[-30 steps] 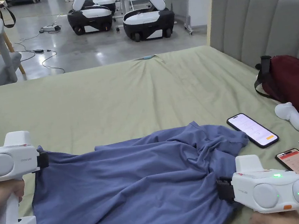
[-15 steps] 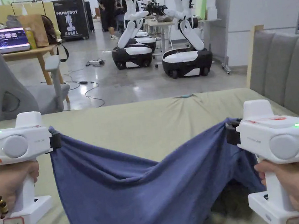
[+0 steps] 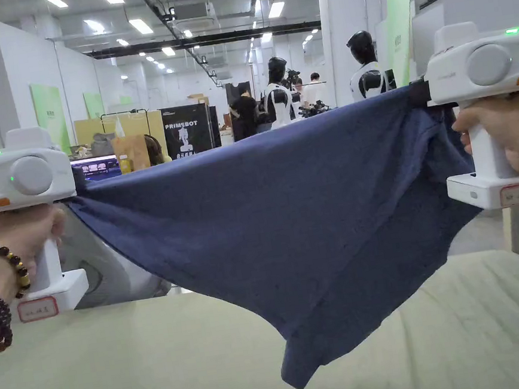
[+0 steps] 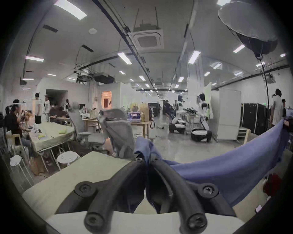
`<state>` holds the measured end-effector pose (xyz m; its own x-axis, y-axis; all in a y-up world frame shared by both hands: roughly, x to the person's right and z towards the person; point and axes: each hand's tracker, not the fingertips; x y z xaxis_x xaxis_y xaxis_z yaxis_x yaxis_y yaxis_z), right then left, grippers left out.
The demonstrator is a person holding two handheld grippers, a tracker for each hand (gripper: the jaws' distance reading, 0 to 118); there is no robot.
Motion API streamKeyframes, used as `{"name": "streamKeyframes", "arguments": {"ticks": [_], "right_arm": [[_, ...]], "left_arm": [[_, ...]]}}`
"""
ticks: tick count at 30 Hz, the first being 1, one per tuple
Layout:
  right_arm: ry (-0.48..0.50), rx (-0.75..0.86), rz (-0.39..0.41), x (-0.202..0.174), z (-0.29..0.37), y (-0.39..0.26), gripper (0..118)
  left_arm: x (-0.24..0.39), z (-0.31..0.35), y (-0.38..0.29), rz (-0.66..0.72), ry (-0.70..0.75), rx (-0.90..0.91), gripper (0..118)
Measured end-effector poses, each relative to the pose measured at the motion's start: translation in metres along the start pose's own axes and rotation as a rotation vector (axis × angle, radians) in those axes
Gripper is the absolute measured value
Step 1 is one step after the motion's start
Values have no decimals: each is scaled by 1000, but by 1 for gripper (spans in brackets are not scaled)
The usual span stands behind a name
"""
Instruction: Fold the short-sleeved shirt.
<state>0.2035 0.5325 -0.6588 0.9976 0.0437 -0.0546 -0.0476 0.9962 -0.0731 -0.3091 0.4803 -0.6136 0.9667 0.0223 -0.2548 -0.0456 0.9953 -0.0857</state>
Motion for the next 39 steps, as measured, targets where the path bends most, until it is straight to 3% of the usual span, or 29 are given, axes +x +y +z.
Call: {"name": "streamKeyframes", "arguments": {"ticks": [4,10,21,24,28,32,36,39], "right_arm": [[-7,49,-65,-3,-8,16,6],[-7,55,-30,-9,-15,-2,6],[32,-240,-49,0,-31,-181,6],[15,-197,-111,1,17,-218,6],[41,-210,-78,0,101,-271,6],[55,-258,-118,3,179,-337,6],[31,-370,-101,-7,253,-398,6],[-25,-499,-94,-14,288,-431,6]], "left_arm": [[7,-9,13,6,5,12,1],[16,-23,-15,12,-16,8,1],[16,-37,-186,19,-67,-243,1],[6,-6,-212,12,-98,-271,1],[-16,59,-259,30,-166,-273,1],[-42,132,-307,-7,-228,-305,1],[-65,192,-351,-29,-263,-405,1],[-78,225,-374,-148,-270,-456,1]]}}
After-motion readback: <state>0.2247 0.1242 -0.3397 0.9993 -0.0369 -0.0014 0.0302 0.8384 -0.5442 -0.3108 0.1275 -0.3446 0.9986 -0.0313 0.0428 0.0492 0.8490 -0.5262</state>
